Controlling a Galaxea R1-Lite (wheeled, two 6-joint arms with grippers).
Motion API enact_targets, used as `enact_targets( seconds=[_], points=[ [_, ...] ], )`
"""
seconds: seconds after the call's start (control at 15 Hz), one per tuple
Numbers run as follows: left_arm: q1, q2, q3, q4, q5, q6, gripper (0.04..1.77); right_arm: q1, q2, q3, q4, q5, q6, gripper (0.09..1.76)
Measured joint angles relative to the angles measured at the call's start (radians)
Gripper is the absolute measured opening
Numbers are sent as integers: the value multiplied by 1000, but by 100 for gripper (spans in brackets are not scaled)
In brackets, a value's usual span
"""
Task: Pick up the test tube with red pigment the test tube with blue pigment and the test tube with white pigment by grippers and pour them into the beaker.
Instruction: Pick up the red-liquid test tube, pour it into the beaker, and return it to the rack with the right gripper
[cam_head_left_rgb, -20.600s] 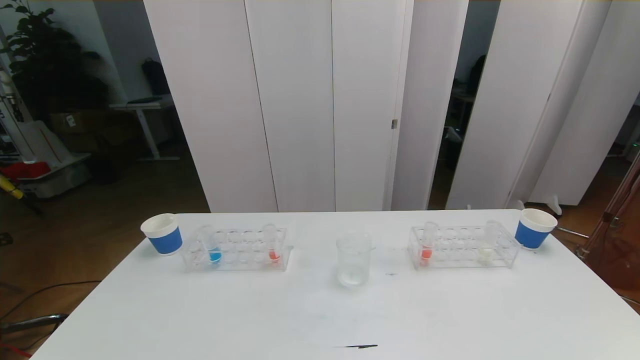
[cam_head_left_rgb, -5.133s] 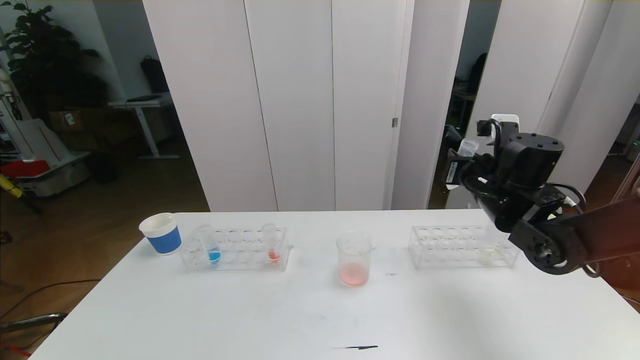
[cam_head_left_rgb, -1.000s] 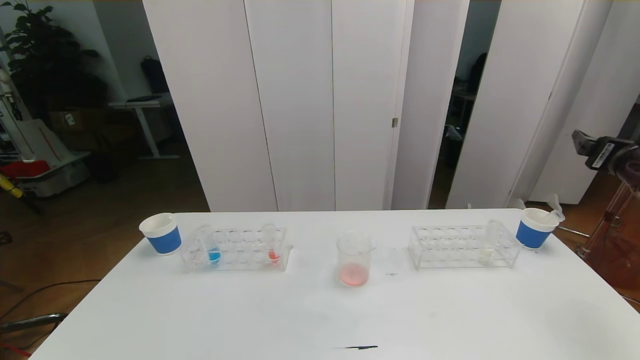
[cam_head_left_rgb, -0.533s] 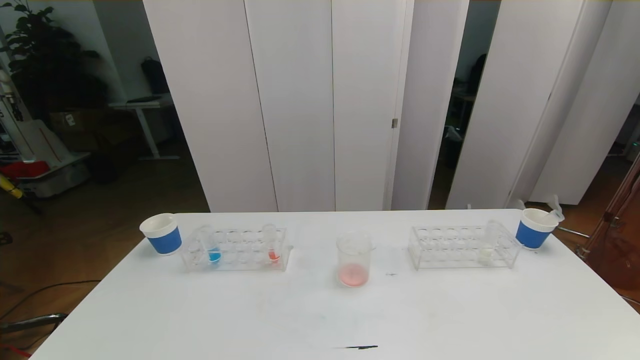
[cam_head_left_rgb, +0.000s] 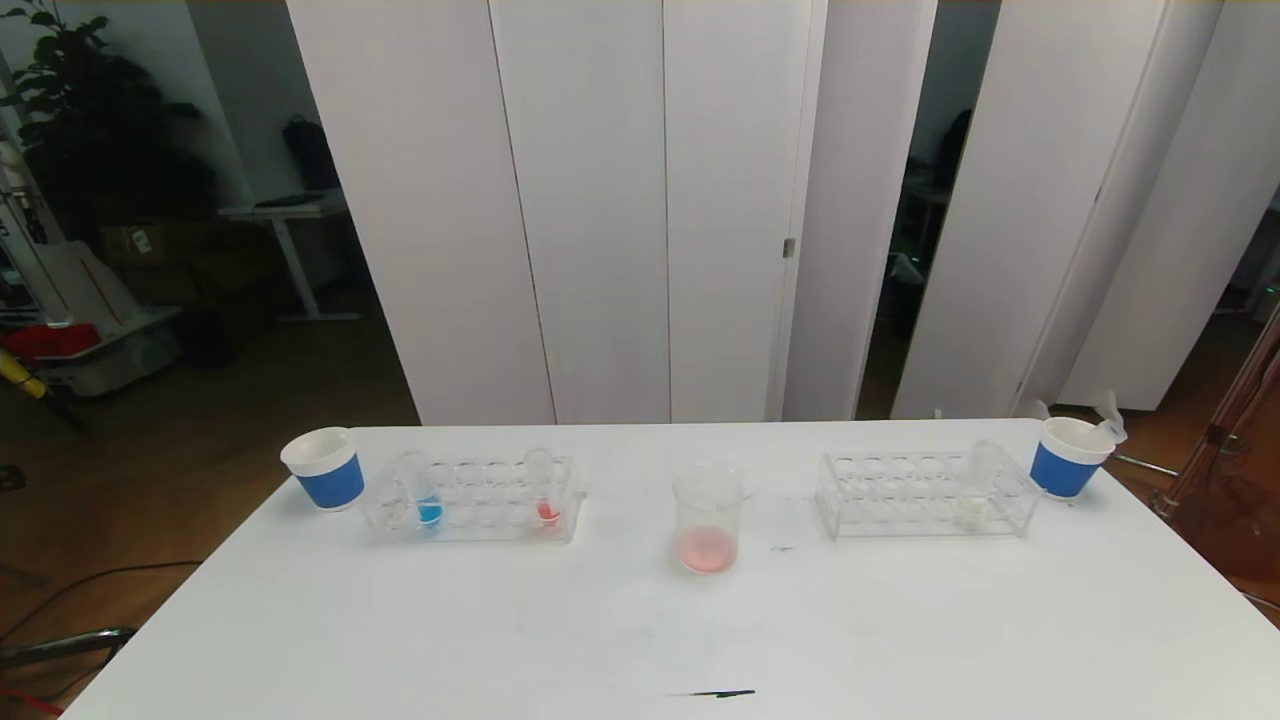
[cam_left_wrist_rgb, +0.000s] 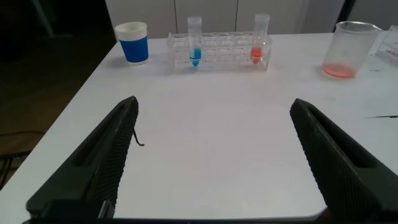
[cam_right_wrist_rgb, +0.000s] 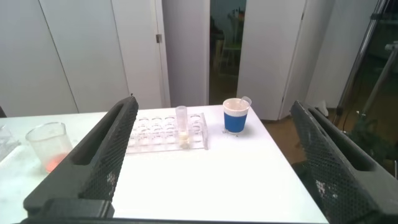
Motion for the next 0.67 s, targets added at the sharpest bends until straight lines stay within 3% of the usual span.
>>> enact_targets(
  seconds=[0.33, 0.53, 0.67],
  points=[
    [0, 0, 0, 0, 0, 0, 174, 42, -85, 89, 6, -4, -1, 175],
    [0, 0, 0, 0, 0, 0, 174, 139, -115, 105, 8, -41, -10, 175],
    [0, 0, 0, 0, 0, 0, 174, 126, -150, 138, 13, -43, -24, 175]
  ],
)
